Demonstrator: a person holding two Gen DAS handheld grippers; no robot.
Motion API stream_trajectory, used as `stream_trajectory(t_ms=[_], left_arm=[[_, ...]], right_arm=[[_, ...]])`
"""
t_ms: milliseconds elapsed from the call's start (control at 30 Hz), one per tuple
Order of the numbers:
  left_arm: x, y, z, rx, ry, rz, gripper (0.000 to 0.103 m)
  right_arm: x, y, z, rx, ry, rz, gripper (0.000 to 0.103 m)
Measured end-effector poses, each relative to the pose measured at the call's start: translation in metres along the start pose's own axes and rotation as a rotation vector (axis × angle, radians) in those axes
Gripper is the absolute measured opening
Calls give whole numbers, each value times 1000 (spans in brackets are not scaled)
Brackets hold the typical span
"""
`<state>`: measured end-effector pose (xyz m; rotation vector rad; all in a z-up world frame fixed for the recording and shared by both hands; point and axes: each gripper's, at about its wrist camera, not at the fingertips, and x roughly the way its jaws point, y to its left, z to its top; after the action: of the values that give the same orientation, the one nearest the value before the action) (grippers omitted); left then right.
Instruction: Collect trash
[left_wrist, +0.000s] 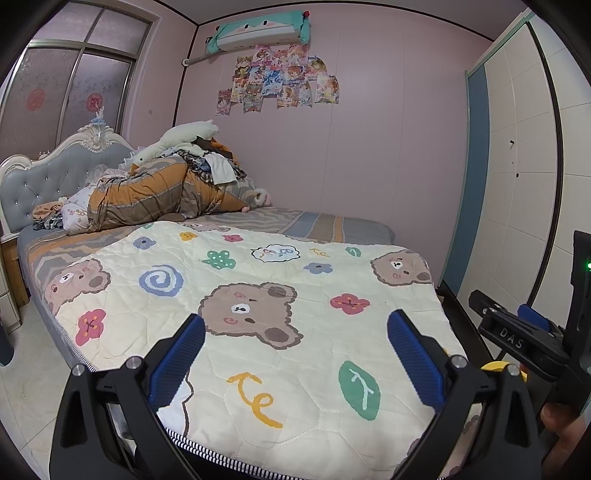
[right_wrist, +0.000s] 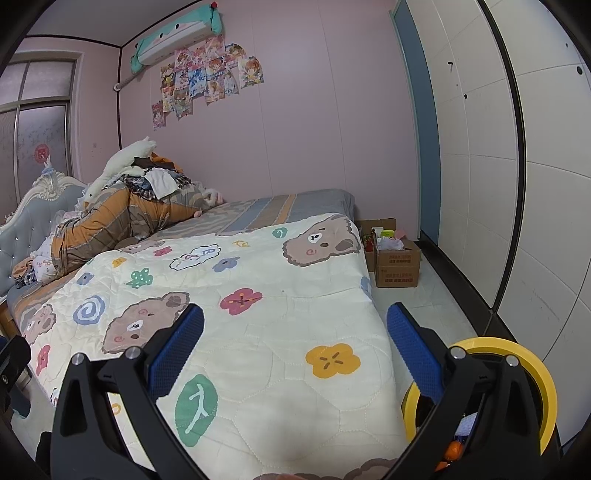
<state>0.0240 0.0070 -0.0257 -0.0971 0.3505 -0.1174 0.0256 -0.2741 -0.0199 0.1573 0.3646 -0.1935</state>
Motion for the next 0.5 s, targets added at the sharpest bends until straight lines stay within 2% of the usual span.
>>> stream_trajectory(t_ms=[500], left_arm=[[1,0,-1,3,3,-1,95]], right_arm=[[2,2,-2,3,13,0,95]])
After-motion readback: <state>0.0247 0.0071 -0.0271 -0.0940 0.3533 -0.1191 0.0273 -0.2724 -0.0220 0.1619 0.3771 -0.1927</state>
